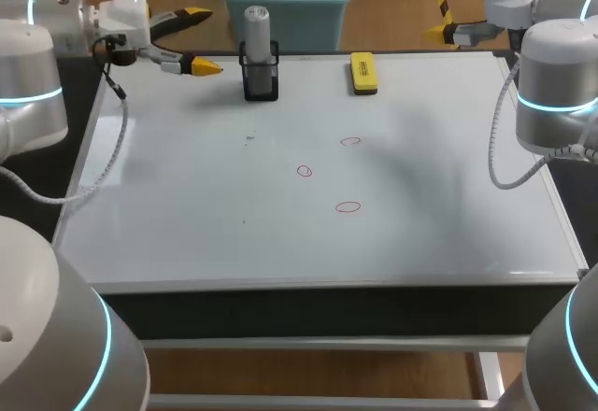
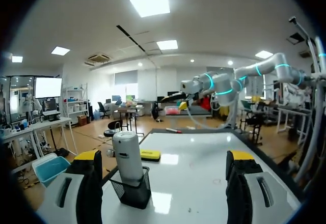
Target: Pick up the inspection probe, press it on each red-marked spot on the whiteboard one by one, put down the probe, pick up the eraser, and wipe off all the red marks.
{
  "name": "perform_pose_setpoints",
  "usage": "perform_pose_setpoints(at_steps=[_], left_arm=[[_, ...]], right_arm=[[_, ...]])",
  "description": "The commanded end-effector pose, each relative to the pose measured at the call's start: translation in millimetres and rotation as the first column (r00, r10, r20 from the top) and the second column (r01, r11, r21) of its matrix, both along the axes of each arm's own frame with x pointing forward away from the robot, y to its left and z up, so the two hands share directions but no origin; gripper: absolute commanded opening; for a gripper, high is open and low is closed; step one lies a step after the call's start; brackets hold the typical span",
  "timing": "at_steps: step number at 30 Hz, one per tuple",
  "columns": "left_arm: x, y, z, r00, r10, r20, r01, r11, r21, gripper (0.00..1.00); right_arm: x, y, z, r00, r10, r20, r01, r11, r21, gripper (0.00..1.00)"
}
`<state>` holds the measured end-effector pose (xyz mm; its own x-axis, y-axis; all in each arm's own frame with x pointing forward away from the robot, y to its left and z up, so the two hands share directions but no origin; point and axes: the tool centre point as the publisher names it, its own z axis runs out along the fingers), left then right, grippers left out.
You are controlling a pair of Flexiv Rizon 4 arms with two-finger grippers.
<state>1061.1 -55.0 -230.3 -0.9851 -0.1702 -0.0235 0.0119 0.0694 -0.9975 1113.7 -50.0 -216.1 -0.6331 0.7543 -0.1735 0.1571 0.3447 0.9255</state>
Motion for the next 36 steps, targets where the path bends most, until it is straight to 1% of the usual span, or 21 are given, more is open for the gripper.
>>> perform_pose_setpoints(at_steps=[1,6,13,24,30,36], left_arm=[[12.8,-14.5,-12.1,1.0,-0.016,0.007,0.017,0.999,-0.05,1.0],[18.9,-30.8,-16.6,1.0,-0.029,0.009,0.03,0.997,-0.077,1.0],[28.8,-50.4,-24.8,0.999,-0.042,0.0,0.041,0.995,-0.088,1.0],[55.5,-58.1,-33.1,1.0,-0.03,0.001,0.03,0.995,-0.1,1.0],[69.9,-69.9,-35.1,0.999,-0.047,0.006,0.048,0.993,-0.105,1.0],[82.4,-77.9,-41.0,0.998,-0.061,-0.006,0.06,0.991,-0.117,1.0]], right_arm=[[0.0,0.0,0.0,1.0,0.0,0.0,0.0,1.0,0.0,1.0],[0.0,0.0,0.0,1.0,0.0,0.0,0.0,1.0,0.0,1.0],[0.0,0.0,0.0,1.0,0.0,0.0,0.0,1.0,0.0,1.0],[0.0,0.0,0.0,1.0,0.0,0.0,0.0,1.0,0.0,1.0],[0.0,0.0,0.0,1.0,0.0,0.0,0.0,1.0,0.0,1.0],[0.0,0.0,0.0,1.0,0.0,0.0,0.0,1.0,0.0,1.0]])
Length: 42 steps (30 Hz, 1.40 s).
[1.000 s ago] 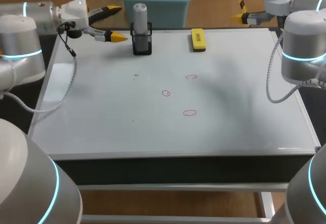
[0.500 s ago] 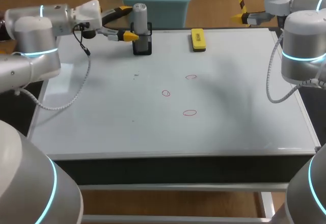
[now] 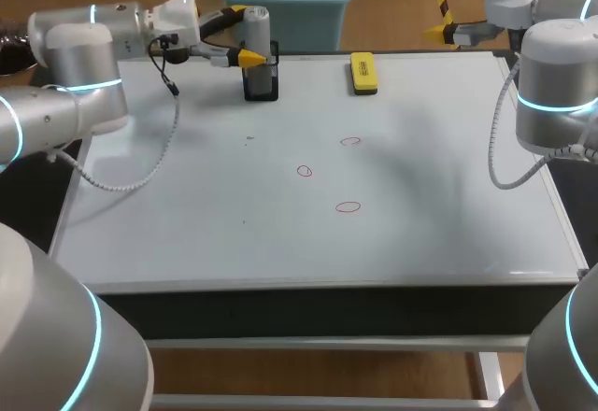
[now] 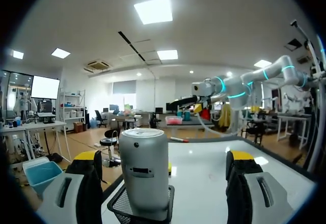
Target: Pick up the inspection probe, press it on each red-marked spot on the whiteboard one by one, put down the probe, pick up the eraser, and wipe off all the red marks.
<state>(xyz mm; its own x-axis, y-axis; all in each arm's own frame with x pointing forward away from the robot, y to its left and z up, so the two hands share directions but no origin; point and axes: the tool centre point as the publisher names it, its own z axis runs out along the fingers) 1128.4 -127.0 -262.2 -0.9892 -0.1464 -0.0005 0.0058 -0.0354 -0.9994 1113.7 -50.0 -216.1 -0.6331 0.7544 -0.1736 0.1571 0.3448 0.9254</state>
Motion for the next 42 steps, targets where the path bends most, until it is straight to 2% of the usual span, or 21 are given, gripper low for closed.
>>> perform_pose_setpoints(at_steps=[1,27,30,31,33,34,42], left_arm=[[16.1,-7.4,-9.9,0.999,-0.037,-0.004,0.037,0.999,-0.014,1.0],[18.9,-21.8,-14.2,0.999,-0.037,-0.018,0.037,0.999,-0.025,0.98],[18.2,-24.1,-13.2,0.999,-0.039,-0.019,0.039,0.999,-0.022,0.72],[18.0,-24.6,-13.0,0.999,-0.04,-0.02,0.04,0.999,-0.021,0.58],[17.6,-25.7,-12.9,0.999,-0.044,-0.021,0.043,0.999,-0.018,0.29],[17.2,-26.4,-12.9,0.999,-0.048,-0.023,0.048,0.999,-0.013,0.0],[9.9,-27.0,-10.7,0.998,-0.056,-0.019,0.056,0.998,-0.004,0.0]], right_arm=[[0.0,0.0,0.0,1.0,0.0,0.0,0.0,1.0,0.0,1.0],[0.0,0.0,0.0,1.0,0.0,0.0,0.0,1.0,0.0,1.0],[0.0,0.0,0.0,1.0,0.0,0.0,0.0,1.0,0.0,1.0],[0.0,0.0,0.0,1.0,0.0,0.0,0.0,1.0,0.0,1.0],[0.0,0.0,0.0,1.0,0.0,0.0,0.0,1.0,0.0,1.0],[0.0,0.0,0.0,1.0,0.0,0.0,0.0,1.0,0.0,1.0],[0.0,0.0,0.0,1.0,0.0,0.0,0.0,1.0,0.0,1.0]])
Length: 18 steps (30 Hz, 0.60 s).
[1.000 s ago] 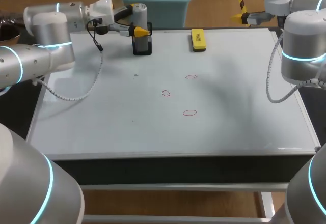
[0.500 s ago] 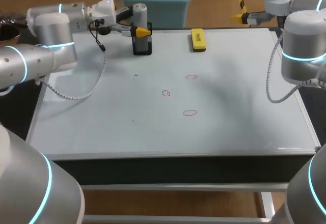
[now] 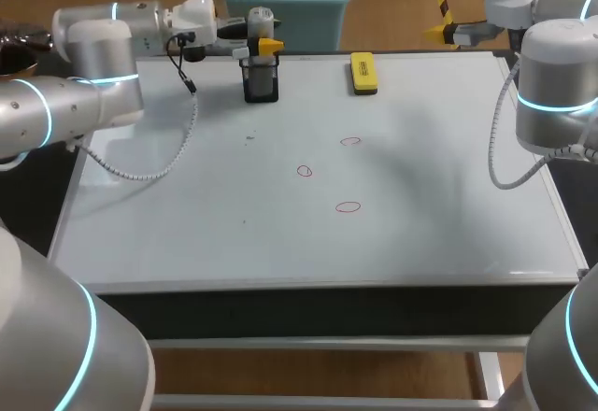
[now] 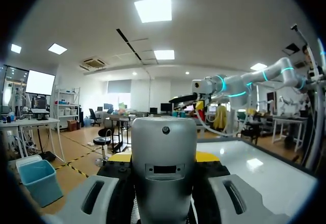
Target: Pick up the inspection probe, press it on each red-marked spot on the whiteboard one by one, put down the probe, pick up the eraser, and wipe off all the red marks.
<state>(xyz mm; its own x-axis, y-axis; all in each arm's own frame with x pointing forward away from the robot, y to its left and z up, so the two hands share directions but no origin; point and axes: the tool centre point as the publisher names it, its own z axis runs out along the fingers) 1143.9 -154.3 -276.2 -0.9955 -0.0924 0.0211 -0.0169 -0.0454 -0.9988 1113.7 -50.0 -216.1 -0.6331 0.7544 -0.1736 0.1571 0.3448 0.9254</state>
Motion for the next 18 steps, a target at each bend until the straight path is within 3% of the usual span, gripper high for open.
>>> perform_pose_setpoints(at_steps=[1,18], left_arm=[[-6.3,0.2,3.9,1.0,-0.003,0.004,0.003,1.0,0.008,0.0],[-15.3,4.5,46.4,0.998,-0.003,0.066,0.003,1.0,0.0,0.0]], right_arm=[[0.0,0.0,0.0,1.0,0.0,0.0,0.0,1.0,0.0,1.0],[0.0,0.0,0.0,1.0,0.0,0.0,0.0,1.0,0.0,1.0]])
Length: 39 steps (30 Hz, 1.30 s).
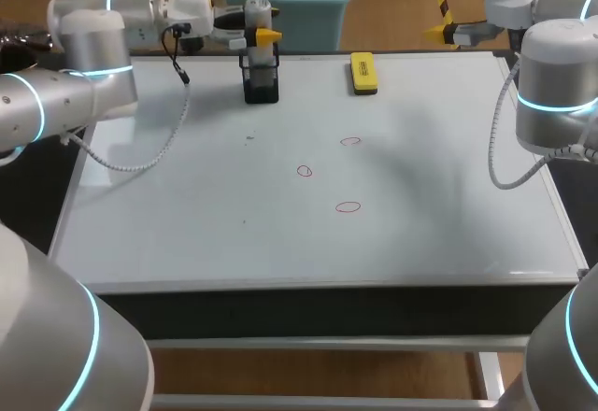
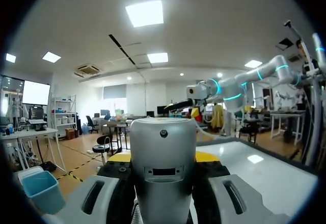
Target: Pick up the inspection probe, press it on each red-marked spot on the whiteboard one by one, put down the probe, pick up the eraser, and wipe off all the red marks.
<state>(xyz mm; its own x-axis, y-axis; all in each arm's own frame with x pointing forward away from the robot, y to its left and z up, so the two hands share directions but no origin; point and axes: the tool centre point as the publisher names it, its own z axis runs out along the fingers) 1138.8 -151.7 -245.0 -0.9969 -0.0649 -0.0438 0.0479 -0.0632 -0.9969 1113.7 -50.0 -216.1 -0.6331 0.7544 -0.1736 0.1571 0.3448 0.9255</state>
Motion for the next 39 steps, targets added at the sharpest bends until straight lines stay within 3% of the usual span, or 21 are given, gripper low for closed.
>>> perform_pose_setpoints(at_steps=[1,12,22,29,39], left_arm=[[-11.5,2.0,19.1,1.0,0.028,0.002,-0.028,0.999,0.016,0.0],[-18.2,7.5,71.5,0.996,0.071,0.054,-0.072,0.997,0.011,0.0],[-39.6,5.8,114.8,0.996,0.086,0.03,-0.087,0.996,0.022,0.0],[-63.2,-1.6,124.3,0.999,0.046,-0.005,-0.046,0.998,0.032,0.0],[-94.9,-7.9,118.9,1.0,0.024,-0.017,-0.023,0.999,0.042,0.0]], right_arm=[[0.0,0.0,0.0,1.0,0.0,0.0,0.0,1.0,0.0,1.0],[0.0,0.0,0.0,1.0,0.0,0.0,0.0,1.0,0.0,1.0],[0.0,0.0,0.0,1.0,0.0,0.0,0.0,1.0,0.0,1.0],[0.0,0.0,0.0,1.0,0.0,0.0,0.0,1.0,0.0,1.0],[0.0,0.0,0.0,1.0,0.0,0.0,0.0,1.0,0.0,1.0]])
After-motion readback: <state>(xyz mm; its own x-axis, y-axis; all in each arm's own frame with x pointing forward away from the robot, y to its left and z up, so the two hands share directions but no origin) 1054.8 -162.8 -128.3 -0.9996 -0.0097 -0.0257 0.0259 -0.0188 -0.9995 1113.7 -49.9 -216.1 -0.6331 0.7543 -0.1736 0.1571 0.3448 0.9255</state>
